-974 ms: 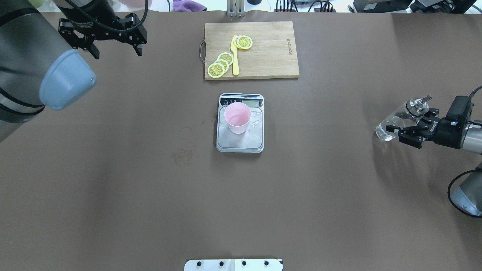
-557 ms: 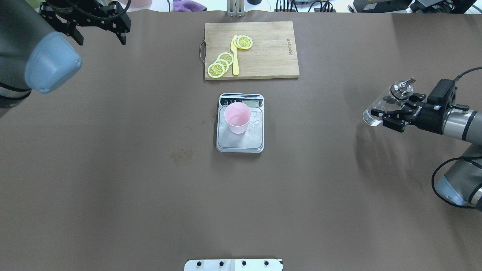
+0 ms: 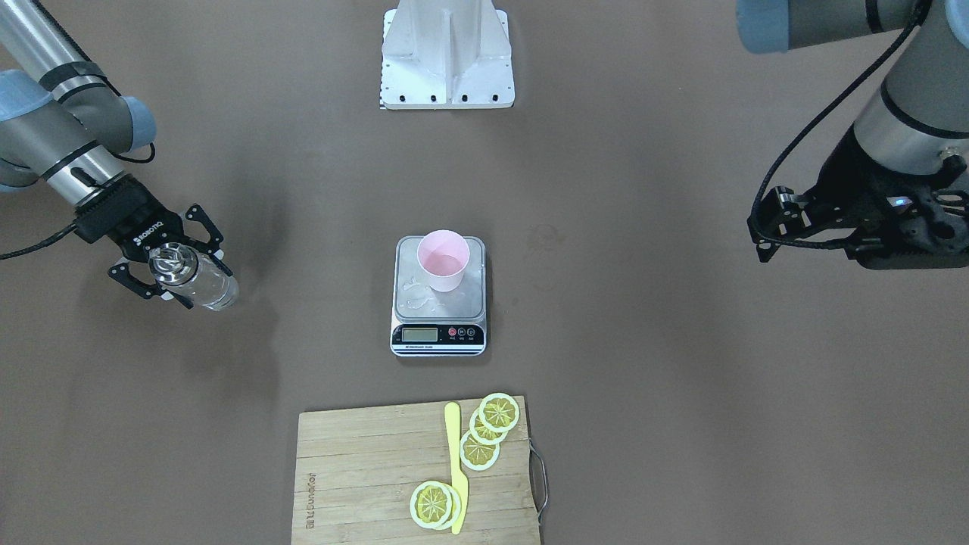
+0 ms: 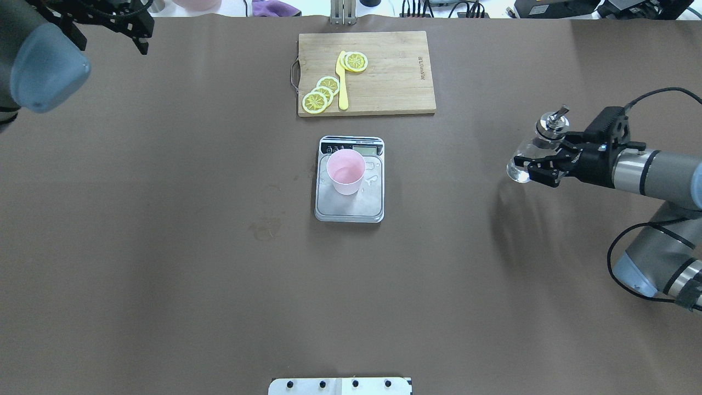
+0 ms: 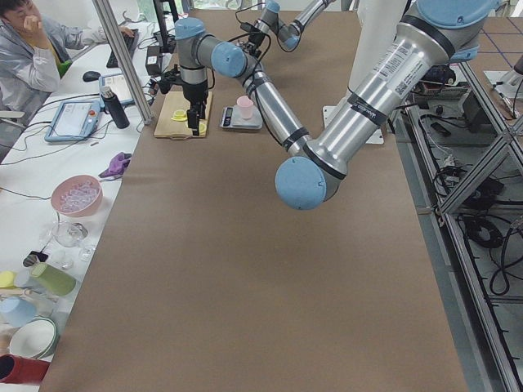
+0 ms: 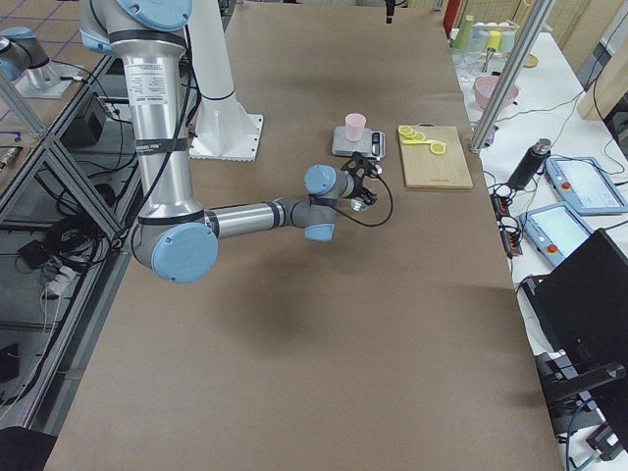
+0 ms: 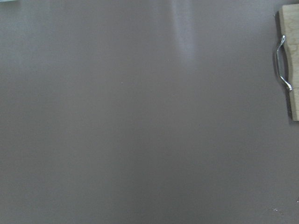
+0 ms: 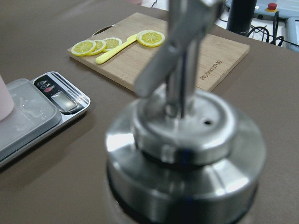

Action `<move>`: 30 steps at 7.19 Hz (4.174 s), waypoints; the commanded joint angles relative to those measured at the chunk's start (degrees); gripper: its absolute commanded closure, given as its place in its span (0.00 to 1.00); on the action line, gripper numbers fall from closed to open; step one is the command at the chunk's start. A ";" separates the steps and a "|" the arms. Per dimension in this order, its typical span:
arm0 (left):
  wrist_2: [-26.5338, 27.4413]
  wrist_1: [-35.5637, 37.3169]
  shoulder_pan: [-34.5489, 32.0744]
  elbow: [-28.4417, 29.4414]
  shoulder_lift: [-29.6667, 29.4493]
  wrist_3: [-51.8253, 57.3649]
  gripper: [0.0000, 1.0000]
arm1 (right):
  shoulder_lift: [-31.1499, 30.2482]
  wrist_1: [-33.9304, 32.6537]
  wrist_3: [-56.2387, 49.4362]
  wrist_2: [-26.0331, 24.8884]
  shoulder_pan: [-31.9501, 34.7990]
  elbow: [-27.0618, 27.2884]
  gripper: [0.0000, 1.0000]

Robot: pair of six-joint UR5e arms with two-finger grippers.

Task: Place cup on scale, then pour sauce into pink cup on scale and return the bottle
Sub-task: 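Carry the dispenser with the right gripper over the pink cup, then tilt the dispenser spout into the pink cup with the right gripper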

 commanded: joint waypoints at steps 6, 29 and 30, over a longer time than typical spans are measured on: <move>-3.98 -9.17 -6.67 9.04 7.36 14.71 0.02 | 16.71 -62.08 -14.83 -17.53 -14.68 18.20 1.00; -13.51 -15.35 -10.90 14.68 13.09 22.29 0.02 | 43.90 -113.56 -32.23 -37.70 -18.92 2.46 1.00; -13.51 -15.35 -10.90 14.68 13.09 22.29 0.02 | 43.81 -113.91 -34.41 -37.80 -19.01 2.37 1.00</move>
